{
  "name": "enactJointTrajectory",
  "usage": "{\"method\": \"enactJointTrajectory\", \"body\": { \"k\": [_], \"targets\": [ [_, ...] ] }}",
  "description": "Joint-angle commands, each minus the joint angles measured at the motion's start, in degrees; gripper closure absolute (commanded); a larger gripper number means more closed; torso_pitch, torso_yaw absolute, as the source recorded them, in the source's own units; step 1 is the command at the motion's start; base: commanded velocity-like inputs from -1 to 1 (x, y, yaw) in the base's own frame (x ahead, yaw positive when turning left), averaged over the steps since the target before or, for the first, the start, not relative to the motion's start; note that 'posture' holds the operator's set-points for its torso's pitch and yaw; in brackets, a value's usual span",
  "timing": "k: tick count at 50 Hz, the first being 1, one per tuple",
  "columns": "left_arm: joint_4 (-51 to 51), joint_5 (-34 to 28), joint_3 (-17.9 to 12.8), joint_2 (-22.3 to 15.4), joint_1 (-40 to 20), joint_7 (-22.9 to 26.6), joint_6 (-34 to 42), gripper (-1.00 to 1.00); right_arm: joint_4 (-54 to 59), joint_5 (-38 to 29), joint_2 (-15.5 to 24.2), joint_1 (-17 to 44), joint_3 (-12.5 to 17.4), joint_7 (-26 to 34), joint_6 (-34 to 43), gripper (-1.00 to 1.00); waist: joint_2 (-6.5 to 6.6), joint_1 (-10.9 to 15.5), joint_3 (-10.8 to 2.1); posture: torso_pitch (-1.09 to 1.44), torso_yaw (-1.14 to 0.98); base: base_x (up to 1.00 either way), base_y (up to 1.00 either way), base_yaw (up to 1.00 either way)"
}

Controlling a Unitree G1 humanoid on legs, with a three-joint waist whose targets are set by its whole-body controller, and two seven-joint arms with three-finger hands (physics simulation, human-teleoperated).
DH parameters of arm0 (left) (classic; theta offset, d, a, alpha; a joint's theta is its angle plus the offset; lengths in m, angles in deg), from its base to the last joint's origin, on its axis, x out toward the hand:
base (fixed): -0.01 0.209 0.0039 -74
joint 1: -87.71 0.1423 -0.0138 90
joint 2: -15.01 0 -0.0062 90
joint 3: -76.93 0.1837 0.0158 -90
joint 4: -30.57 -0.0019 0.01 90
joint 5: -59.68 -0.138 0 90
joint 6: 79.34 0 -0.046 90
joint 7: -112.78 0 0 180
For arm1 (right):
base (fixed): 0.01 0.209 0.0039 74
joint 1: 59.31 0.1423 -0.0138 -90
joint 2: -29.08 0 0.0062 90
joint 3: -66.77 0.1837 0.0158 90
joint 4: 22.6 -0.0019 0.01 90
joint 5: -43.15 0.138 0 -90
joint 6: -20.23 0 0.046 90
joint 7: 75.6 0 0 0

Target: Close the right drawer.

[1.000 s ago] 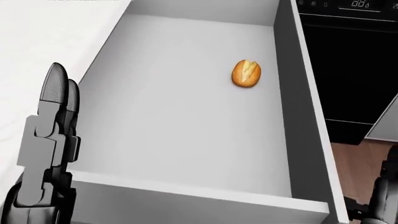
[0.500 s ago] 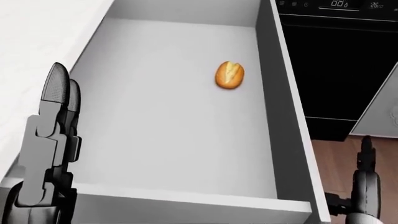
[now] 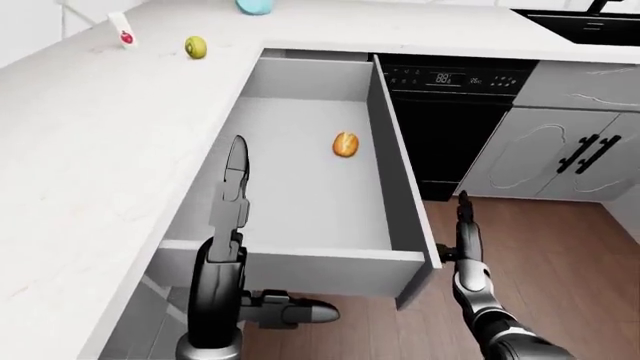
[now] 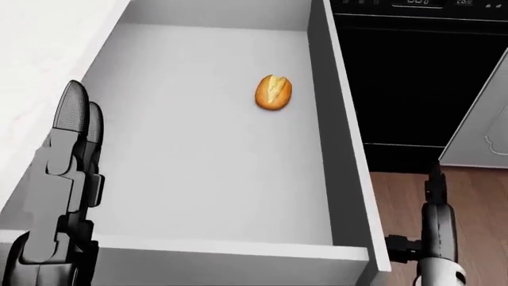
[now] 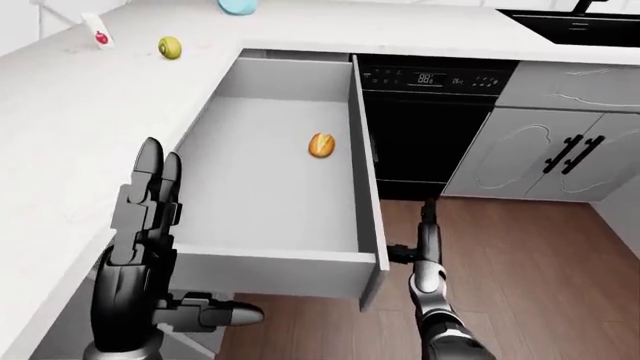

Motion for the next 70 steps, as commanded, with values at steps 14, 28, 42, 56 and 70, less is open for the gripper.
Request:
{"method": "enactJointTrajectory", "body": {
  "k": [14,28,42,56,70],
  "targets": [
    [2.1,0.1,-0.3,0.2,-0.6,-0.6,-1.1,-1.00,-2.6,-3.8,-3.1,4.4,-2.8,2.8,-2.8,-1.00,0.04,0.5,-1.30,0.00,0.00,0.00,0.00,0.00],
    [2.1,0.0,-0.3,0.2,-0.7,-0.5,-1.1,-1.00,-3.1,-6.7,-5.0,7.4,-4.6,3.0,-1.7,-1.00,0.29,0.6,-1.34,0.00,0.00,0.00,0.00,0.00],
    [2.4,0.0,-0.3,0.2,-0.6,-0.4,-0.9,-1.00,-3.9,-10.4,-8.2,10.6,-7.4,3.4,-0.1,-1.00,0.58,0.8,-1.14,0.00,0.00,0.00,0.00,0.00],
    [2.5,0.1,-0.4,0.2,-0.6,-0.3,-0.8,-1.00,-4.2,-13.8,-11.1,11.9,-9.0,3.4,-0.2,-1.00,0.83,0.8,-1.04,0.00,0.00,0.00,0.00,0.00],
    [2.5,0.2,-0.5,0.2,-0.4,-0.3,-1.1,-1.00,-4.6,-16.4,-14.1,12.5,-10.5,3.4,0.0,-1.00,0.96,0.8,-1.11,0.00,0.00,0.00,0.00,0.00]
  ]
}}
